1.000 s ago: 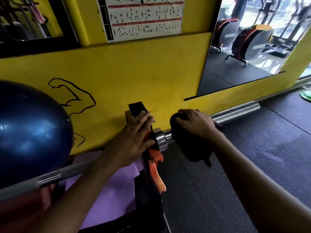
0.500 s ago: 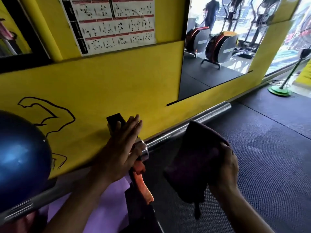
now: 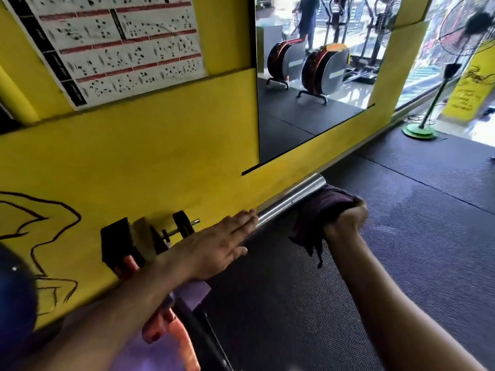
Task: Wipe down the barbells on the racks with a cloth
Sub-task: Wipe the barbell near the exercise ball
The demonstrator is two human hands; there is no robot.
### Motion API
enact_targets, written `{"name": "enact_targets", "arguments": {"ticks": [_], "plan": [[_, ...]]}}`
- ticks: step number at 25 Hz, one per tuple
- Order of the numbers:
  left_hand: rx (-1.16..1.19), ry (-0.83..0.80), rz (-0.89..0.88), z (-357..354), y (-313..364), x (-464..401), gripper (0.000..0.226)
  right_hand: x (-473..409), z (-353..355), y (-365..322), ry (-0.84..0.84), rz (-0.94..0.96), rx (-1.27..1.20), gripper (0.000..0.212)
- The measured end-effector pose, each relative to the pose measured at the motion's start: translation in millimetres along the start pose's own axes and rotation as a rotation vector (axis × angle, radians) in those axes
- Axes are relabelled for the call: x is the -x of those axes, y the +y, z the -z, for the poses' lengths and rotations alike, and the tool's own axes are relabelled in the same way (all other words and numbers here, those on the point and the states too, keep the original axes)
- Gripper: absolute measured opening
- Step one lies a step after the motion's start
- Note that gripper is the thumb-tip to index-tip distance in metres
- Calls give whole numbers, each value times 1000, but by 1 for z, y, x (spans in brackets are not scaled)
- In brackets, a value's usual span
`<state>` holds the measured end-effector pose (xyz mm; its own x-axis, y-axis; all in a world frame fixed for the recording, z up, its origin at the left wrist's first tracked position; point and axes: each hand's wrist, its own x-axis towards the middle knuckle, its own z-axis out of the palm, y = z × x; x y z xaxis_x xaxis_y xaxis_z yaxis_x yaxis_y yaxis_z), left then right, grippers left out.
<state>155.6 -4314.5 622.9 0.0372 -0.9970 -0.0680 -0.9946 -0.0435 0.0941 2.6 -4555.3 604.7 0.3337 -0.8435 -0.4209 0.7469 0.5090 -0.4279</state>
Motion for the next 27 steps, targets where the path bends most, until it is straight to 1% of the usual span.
{"name": "enact_targets", "arguments": {"ticks": [2, 3, 5, 7, 9, 10, 12, 14, 16, 17, 19, 21, 22, 27], "plan": [[-11, -3, -17, -7, -3, 1, 66, -18, -27, 10, 8, -80, -50, 56], [-8, 7, -17, -8, -4, 1, 64, -25, -35, 15, 7, -132, -35, 60], [-24, 33, -23, -6, -2, 2, 61, -33, -34, 34, -13, -222, -6, 67], [-54, 72, -37, -6, -2, 1, 60, -23, -18, 62, -30, -275, 42, 63], [-79, 73, -33, -8, -3, 1, 59, -6, -8, 79, 11, -288, 89, 52], [-92, 77, -28, -9, -4, 2, 59, -8, -10, 78, 19, -289, 104, 51], [-107, 68, -28, -10, -4, 2, 59, -25, -18, 63, 24, -239, 93, 52], [-111, 66, -24, -9, -3, 2, 60, -49, -28, 39, 30, -194, 62, 48], [-87, 73, -2, -8, -2, 2, 61, -53, -30, 32, 20, -163, 67, 46], [-79, 75, 3, -7, -3, 2, 61, -44, -30, 37, -21, -178, 54, 48], [-65, 80, -1, -9, -2, 2, 61, -22, -18, 60, -49, -257, 84, 51], [-31, 85, -15, -9, -3, 2, 60, -4, -5, 83, -33, -316, 138, 47], [-17, 89, -22, -9, -3, 2, 60, -5, -4, 87, -22, -313, 159, 44], [-28, 93, -15, -12, -4, 2, 60, -47, -33, 30, 58, -177, 98, 38]]}}
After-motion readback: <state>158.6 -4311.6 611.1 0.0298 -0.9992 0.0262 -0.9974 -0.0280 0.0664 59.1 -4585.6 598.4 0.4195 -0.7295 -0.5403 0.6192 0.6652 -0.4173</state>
